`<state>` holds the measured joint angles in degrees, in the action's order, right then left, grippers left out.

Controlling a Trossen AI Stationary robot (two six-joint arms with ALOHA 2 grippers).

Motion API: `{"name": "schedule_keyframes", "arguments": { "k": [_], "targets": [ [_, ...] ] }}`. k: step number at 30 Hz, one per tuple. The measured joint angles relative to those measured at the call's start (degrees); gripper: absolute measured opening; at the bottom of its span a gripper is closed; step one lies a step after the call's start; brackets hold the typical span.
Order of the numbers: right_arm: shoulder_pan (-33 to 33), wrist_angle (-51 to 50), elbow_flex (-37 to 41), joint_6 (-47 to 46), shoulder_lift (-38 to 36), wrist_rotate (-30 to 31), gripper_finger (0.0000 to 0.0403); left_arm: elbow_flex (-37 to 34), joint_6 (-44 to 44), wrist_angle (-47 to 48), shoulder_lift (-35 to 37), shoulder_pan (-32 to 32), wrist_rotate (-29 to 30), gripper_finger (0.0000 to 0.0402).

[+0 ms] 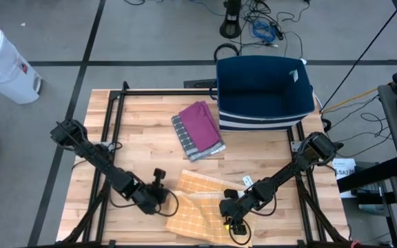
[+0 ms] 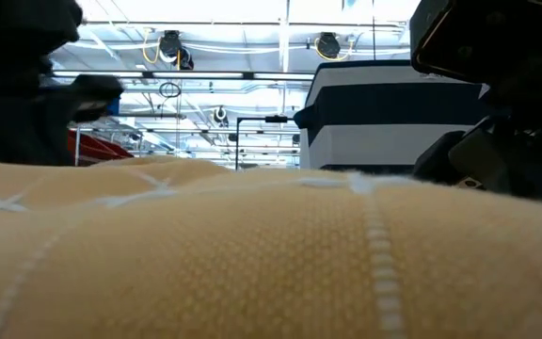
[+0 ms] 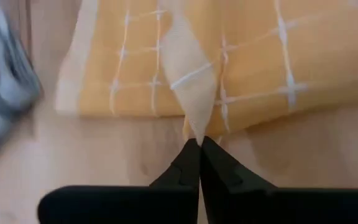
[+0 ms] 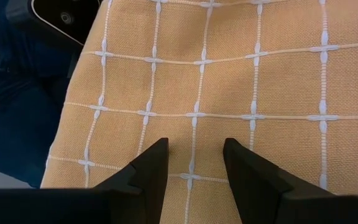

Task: Fold towel
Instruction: Fold the orange checkered towel

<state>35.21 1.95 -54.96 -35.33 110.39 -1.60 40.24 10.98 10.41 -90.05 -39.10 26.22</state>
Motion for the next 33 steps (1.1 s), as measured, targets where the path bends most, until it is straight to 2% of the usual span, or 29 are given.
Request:
{"name": "schedule_keyframes", "arguments": {
  "k": [3,10,13,22,26,29,33],
  "targets": [
    [0.02,-0.12,-0.02,0.00,0.00,0.00,0.0148,2.36,-12.88,2.62,0.01,1.84,0.30,0.0002],
    [0.02,-0.12,-0.02,-0.48,0.00,-0.07,0.0148,12.09,-37.06,15.73,0.04,4.82,10.25,0.0001],
    [0.02,-0.12,-0.02,-0.72,0.00,-0.09,0.0148,15.72,-44.83,18.95,0.06,6.04,12.51,0.0001],
    [0.02,-0.09,-0.04,-1.73,0.00,-0.09,0.0148,21.53,-62.49,24.69,0.08,6.59,12.71,0.0001],
    [0.02,-0.09,-0.04,-1.73,0.00,-0.09,0.0148,21.71,-63.71,22.30,0.08,5.94,12.80,0.0001],
    [0.00,-0.10,-0.04,-1.75,-0.08,-0.11,0.0148,21.71,-56.55,23.02,0.08,7.36,10.09,0.0013],
    [-0.07,-0.71,0.02,-2.04,-1.82,0.84,0.0148,21.71,-45.71,26.67,0.08,10.42,7.18,0.0061]
  ]
}}
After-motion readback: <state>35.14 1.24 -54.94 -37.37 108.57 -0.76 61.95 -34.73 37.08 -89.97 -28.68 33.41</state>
